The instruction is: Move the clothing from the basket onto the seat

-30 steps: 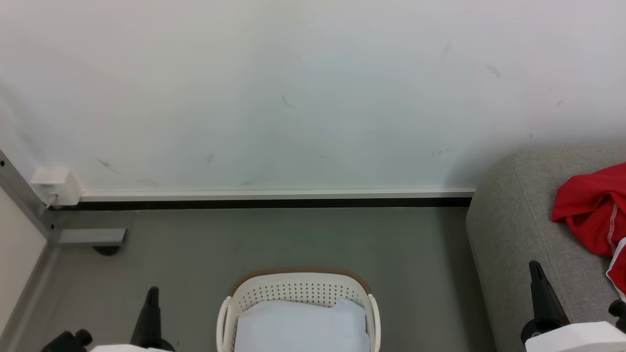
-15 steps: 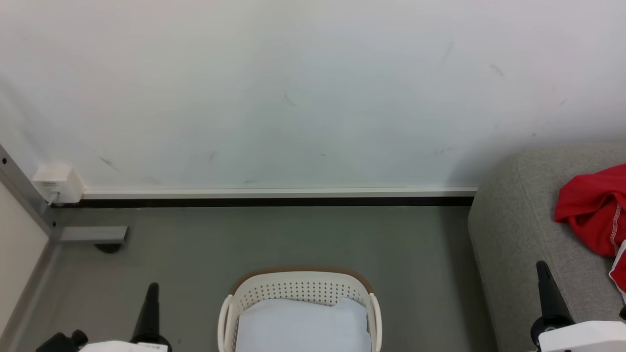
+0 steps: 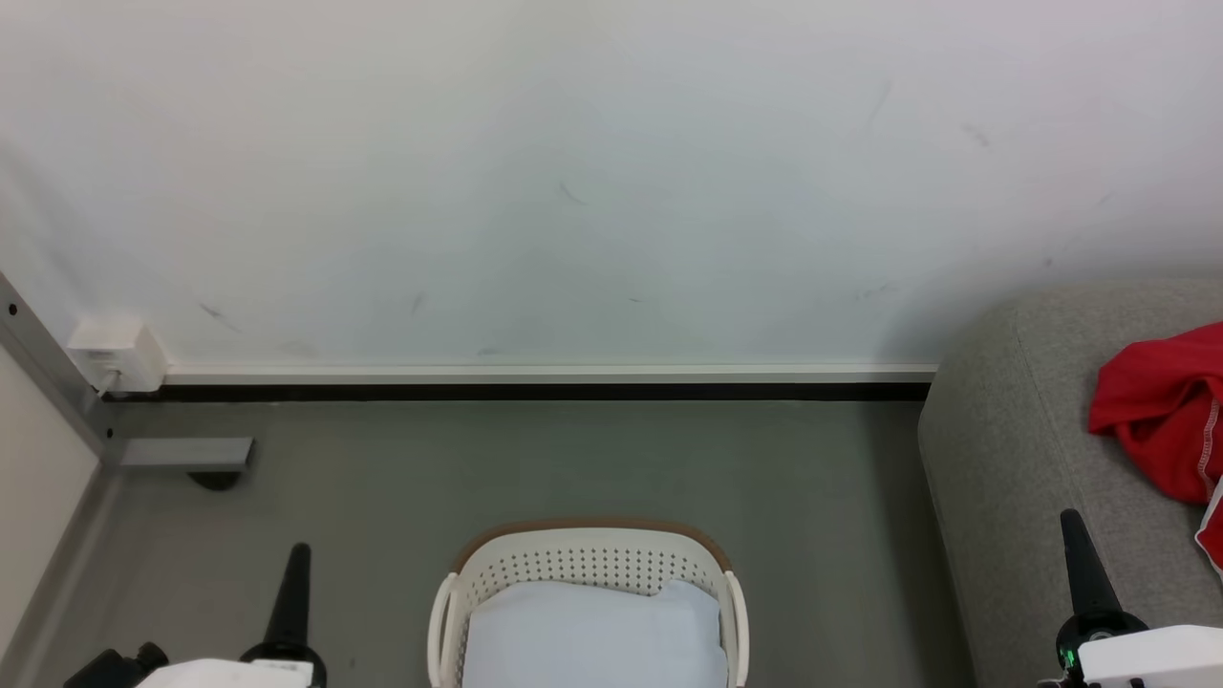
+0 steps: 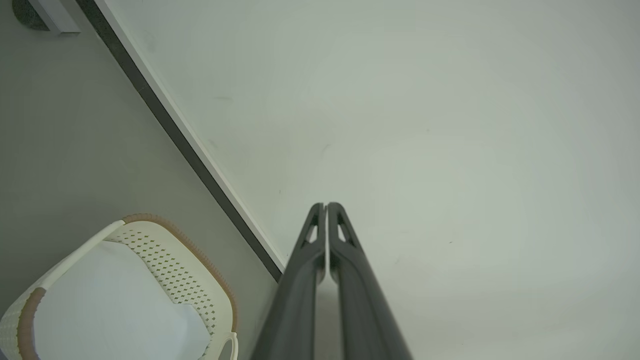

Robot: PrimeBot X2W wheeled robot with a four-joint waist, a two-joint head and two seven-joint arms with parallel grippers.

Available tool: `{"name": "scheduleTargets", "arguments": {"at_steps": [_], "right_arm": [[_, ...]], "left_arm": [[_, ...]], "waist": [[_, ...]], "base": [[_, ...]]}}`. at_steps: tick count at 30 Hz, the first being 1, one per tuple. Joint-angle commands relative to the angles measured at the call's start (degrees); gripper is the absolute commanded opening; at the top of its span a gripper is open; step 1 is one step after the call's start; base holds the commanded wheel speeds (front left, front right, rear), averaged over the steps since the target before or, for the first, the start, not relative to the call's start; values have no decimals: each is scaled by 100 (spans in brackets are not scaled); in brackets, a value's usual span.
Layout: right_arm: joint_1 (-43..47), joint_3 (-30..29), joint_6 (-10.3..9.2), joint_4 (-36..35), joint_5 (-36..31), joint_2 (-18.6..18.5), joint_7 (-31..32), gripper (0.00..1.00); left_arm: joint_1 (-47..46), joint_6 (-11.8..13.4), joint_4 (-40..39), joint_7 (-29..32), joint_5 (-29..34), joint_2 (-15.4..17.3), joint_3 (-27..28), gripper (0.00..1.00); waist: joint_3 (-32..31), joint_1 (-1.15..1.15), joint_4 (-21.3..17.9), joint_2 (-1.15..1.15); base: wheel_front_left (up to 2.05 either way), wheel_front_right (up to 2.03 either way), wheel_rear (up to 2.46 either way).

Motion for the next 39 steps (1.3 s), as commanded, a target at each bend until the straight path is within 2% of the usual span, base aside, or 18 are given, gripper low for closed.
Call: {"name": "scheduleTargets", "arguments": {"at_steps": [1,39], "right_arm": [[-87,-55,-6,-54,124,14,40,0],[-74,-473,-10,-106,1617,152,518,0]], "left_arm": [[-114,-23,-79,40,-179,44,28,0],[-194,-57,-154,526,-1967,57,68,0]], "waist": [[2,0,3,0],[63,0,82,0]], "base": [[0,0,0],[0,0,0]]}}
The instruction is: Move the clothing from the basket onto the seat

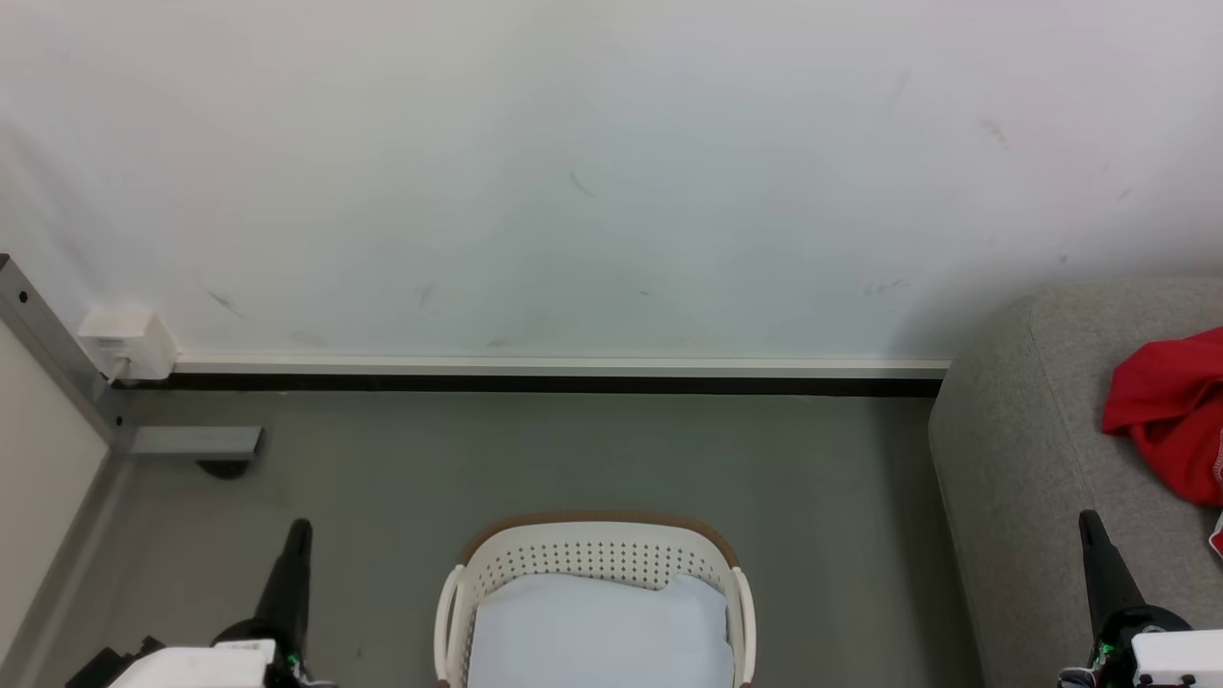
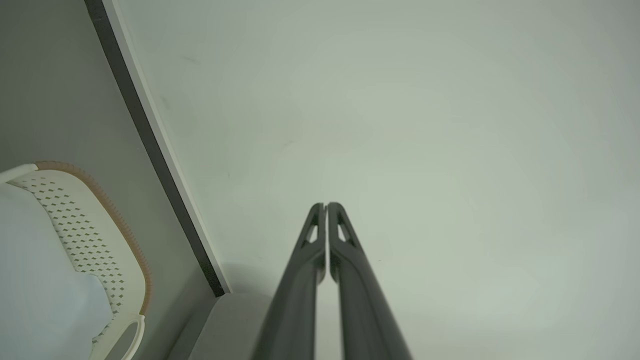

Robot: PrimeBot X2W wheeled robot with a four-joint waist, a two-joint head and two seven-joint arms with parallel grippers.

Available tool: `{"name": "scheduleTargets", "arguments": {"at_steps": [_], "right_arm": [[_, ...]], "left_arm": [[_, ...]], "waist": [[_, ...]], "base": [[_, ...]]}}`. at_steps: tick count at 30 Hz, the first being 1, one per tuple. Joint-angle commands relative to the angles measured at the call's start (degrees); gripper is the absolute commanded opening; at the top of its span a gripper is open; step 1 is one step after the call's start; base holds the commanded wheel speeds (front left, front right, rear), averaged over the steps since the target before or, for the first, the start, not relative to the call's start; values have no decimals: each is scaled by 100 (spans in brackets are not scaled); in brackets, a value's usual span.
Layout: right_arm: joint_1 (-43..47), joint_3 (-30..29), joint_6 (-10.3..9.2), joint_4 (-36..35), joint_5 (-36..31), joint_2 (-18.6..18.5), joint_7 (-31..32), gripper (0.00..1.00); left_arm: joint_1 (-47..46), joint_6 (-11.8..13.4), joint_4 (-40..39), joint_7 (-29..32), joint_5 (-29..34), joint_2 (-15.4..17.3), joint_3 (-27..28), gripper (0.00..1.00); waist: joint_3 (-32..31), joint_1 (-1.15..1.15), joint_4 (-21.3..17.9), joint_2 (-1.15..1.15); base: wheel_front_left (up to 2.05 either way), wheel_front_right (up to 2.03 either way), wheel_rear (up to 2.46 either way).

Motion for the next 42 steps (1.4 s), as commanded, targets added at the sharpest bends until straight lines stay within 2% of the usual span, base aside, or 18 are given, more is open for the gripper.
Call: {"name": "scheduleTargets", "arguments": {"at_steps": [1,18,42], "right_arm": [[-67,-47,-10,-52,94,7,32,0],[-60,-201,-12,-65,638,65,198,0],[-59,-202,-12,-62,608,67,209,0]], "left_arm": [[-65,-49,-28,30,-146,45,14,0],[-94,-54,-59,206,-803,47,29,0],[-90,-53,-59,205,-785,47,28,0]], "waist": [[1,0,2,0],[29,0,38,0],[30,0,39,0]], "base": [[0,0,0],[0,0,0],[0,0,0]]}}
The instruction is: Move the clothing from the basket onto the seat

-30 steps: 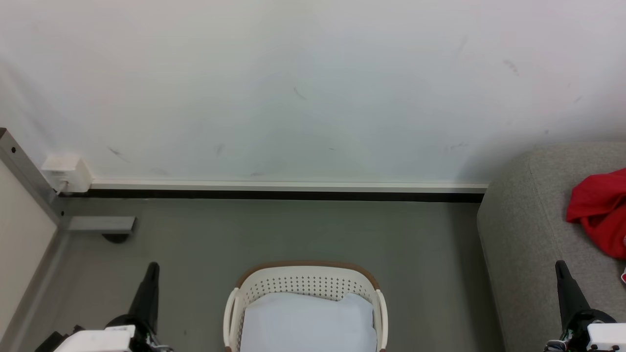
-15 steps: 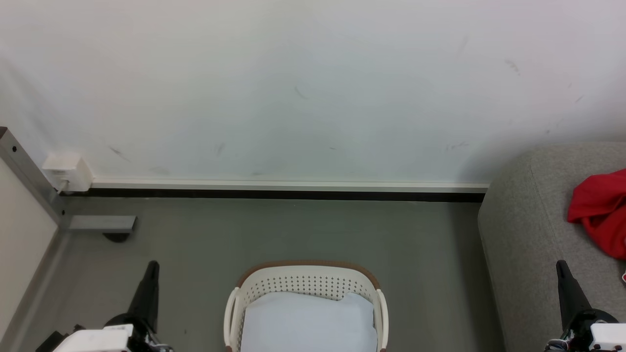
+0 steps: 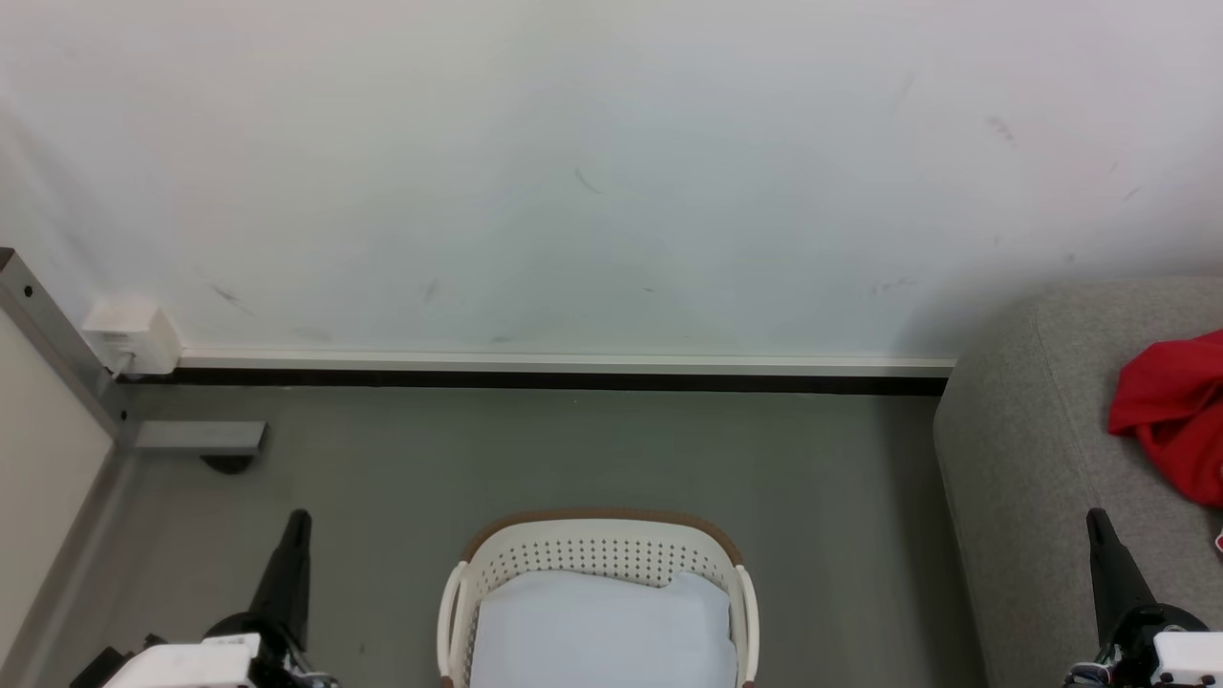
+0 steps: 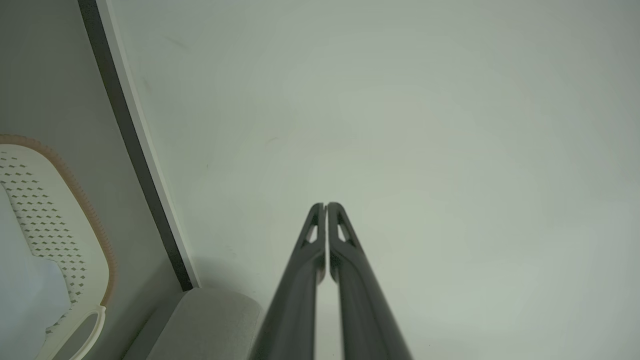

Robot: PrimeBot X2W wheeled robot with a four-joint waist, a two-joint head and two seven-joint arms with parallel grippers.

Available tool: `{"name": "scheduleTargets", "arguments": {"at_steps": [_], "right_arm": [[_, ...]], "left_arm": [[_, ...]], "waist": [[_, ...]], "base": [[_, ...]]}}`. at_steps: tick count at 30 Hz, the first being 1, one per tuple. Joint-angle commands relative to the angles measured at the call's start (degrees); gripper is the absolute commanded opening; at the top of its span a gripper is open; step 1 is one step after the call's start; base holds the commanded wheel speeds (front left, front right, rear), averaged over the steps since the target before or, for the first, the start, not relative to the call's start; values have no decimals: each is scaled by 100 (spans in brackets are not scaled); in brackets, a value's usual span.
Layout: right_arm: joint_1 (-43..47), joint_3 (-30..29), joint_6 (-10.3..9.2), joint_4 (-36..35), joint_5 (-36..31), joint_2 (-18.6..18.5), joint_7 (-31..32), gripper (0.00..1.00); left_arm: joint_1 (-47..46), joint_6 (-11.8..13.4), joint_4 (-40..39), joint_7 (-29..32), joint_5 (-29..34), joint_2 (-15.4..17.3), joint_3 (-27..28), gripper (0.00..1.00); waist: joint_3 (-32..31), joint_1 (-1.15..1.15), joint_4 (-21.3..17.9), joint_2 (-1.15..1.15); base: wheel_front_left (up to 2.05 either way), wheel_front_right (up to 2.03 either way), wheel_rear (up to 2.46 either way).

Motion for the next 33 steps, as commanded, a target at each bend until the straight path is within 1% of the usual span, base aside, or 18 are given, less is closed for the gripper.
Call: {"name": "scheduleTargets", "arguments": {"at_steps": [1,33], "right_arm": [[-53,-27,-12,-31,5,11,15,0],[-53,-32,-12,-31,-3,12,22,0]], "left_arm": [[-42,-36,-20,24,-78,38,5,0],[-41,-36,-21,23,-79,38,4,0]], "waist": [[0,0,0,0],[0,0,0,0]], "base": [[0,0,0],[0,0,0]]}}
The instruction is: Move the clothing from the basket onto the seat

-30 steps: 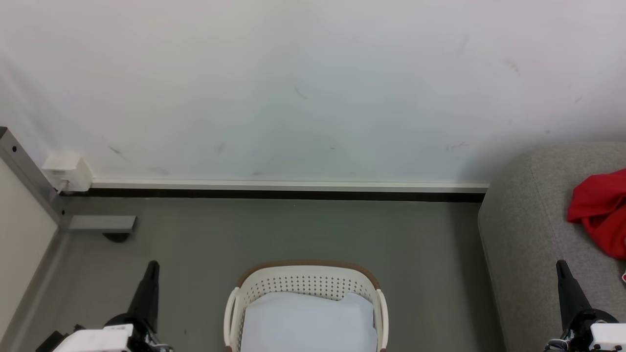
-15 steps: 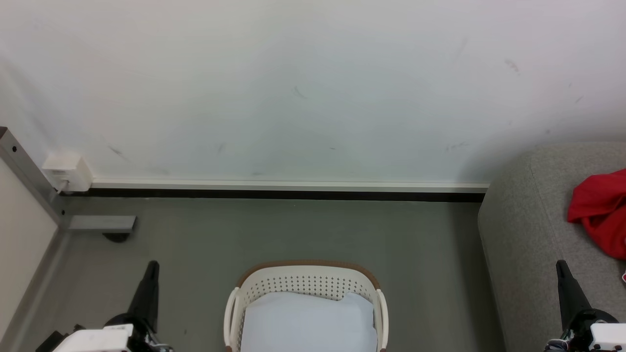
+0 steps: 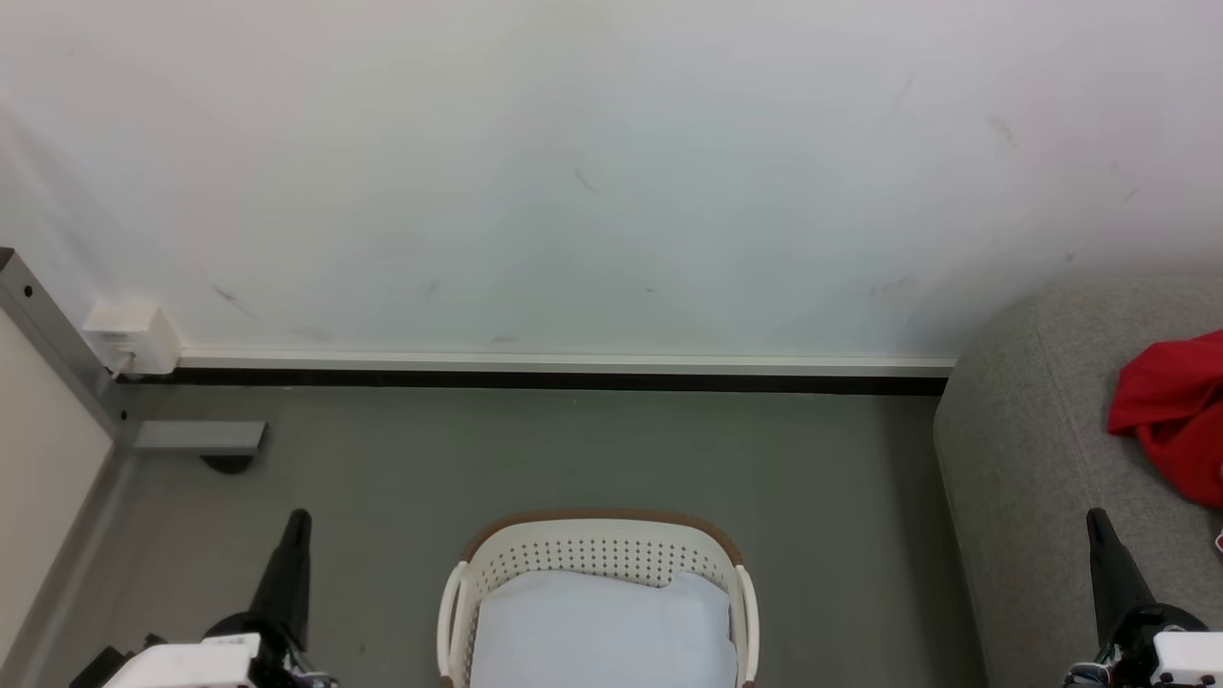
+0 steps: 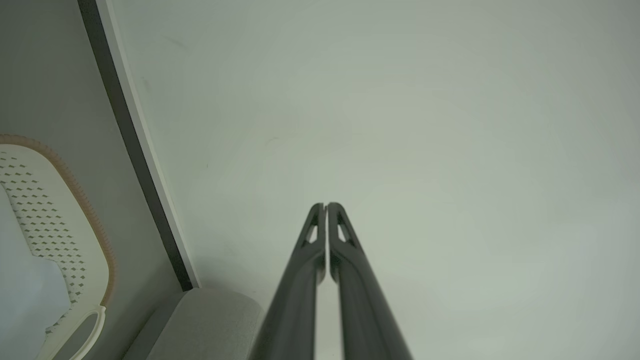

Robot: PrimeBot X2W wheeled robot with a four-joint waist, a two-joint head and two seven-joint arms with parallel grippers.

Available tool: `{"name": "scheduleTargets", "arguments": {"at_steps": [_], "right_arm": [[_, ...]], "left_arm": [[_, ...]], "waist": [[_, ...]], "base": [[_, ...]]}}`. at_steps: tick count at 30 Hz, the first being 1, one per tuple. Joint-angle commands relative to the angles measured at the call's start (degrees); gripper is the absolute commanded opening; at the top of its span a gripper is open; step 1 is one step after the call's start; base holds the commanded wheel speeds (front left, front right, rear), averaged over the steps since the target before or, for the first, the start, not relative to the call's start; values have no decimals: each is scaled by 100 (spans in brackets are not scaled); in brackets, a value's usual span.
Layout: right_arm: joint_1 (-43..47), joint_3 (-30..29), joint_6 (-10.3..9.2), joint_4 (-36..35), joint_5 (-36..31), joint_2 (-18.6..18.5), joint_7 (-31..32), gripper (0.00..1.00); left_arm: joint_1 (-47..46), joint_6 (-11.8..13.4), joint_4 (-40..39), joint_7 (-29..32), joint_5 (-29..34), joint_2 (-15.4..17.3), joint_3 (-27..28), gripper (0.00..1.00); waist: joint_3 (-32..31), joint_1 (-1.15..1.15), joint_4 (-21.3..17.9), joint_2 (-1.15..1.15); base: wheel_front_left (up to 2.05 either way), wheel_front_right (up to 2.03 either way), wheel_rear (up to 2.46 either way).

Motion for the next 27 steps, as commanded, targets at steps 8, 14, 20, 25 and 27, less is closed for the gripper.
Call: {"name": "scheduleTargets", "arguments": {"at_steps": [8,14,20,25,27], "right_arm": [[-53,-26,-12,-31,-5,5,22,0],[-53,-27,-12,-31,-6,6,22,0],[-53,-28,-12,-31,-7,5,23,0],[-53,-28,-12,-31,-8,6,23,0],[-53,-29,-12,-31,-8,6,23,0]], "left_arm": [[-40,-36,-21,23,-79,38,6,0],[-39,-36,-21,23,-79,38,5,0],[-39,-36,-21,22,-79,38,2,0],[-39,-36,-21,22,-79,38,4,0],[-39,-36,-21,22,-79,38,5,0]], "waist": [[0,0,0,0],[0,0,0,0],[0,0,0,0],[0,0,0,0],[0,0,0,0]], "base": [[0,0,0],[0,0,0],[0,0,0],[0,0,0],[0,0,0]]}}
